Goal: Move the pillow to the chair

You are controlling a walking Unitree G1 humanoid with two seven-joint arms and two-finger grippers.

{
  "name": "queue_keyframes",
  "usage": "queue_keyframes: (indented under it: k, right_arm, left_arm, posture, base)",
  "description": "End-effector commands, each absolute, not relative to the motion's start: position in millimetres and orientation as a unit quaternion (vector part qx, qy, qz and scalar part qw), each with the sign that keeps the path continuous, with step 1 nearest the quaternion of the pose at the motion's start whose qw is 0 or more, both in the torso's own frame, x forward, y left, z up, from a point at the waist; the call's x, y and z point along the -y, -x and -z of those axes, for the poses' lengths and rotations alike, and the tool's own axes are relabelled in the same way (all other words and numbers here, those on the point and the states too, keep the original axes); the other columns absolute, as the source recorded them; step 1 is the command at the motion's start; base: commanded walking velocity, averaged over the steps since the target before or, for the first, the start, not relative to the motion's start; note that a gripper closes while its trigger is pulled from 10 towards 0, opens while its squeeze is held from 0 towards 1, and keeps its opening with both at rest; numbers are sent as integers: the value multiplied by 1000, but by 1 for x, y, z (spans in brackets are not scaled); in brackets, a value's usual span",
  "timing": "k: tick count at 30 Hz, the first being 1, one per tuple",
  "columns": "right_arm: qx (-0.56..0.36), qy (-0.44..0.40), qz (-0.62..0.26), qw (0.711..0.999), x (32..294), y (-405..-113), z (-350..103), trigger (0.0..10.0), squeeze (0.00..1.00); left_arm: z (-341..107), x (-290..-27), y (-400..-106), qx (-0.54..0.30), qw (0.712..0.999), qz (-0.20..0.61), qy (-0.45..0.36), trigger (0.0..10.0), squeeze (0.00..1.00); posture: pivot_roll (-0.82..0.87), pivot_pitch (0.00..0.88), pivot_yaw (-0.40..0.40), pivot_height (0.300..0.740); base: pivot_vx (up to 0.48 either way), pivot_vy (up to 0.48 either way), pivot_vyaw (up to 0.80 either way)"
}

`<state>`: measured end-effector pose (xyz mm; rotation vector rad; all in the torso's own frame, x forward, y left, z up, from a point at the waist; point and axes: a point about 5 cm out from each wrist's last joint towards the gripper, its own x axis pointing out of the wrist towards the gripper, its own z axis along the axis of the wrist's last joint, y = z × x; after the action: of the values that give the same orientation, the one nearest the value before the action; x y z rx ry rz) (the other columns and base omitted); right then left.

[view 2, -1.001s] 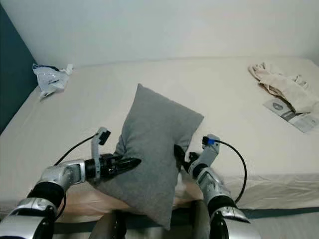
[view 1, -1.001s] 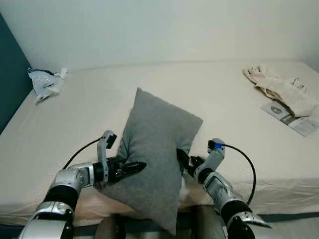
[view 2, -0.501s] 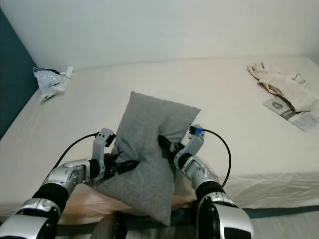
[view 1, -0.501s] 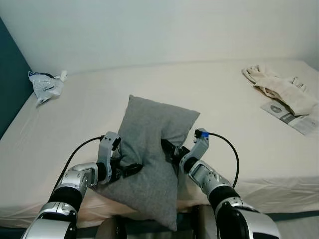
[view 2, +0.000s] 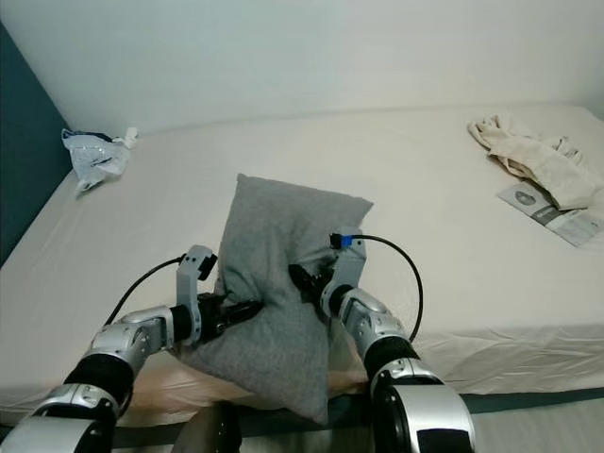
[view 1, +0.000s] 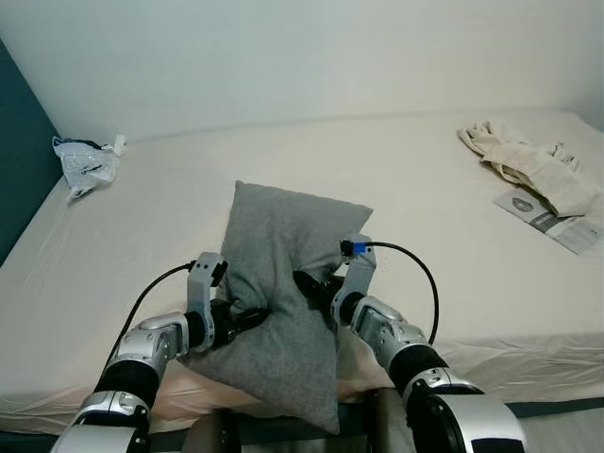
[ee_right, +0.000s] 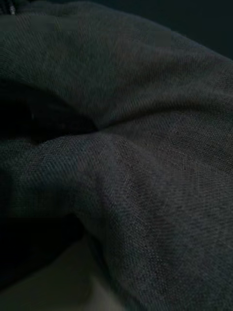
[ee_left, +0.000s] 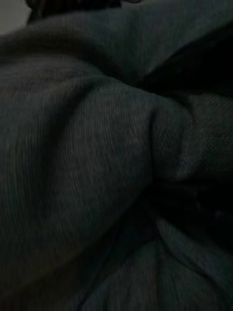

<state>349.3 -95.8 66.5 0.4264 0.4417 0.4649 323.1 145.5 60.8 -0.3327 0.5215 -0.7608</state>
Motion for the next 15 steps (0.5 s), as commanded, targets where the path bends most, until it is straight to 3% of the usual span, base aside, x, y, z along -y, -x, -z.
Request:
queue_keyframes:
  k: [1,15]
  right_arm:
    - [-241,-218,-250,912,79,-340,-57,0,0]
    - [-187,-226,-212,932,101,-348,-67,0,0]
  left_arm:
    - [-48,-121,-311,-273,858,389,196,0,0]
    - [-58,-118,-309,-218,874,386,200,0,0]
  posture:
    - [-22,114,51,560]
    - [-23,76,32,560]
  base:
    - [0,0,0]
    - [0,0,0]
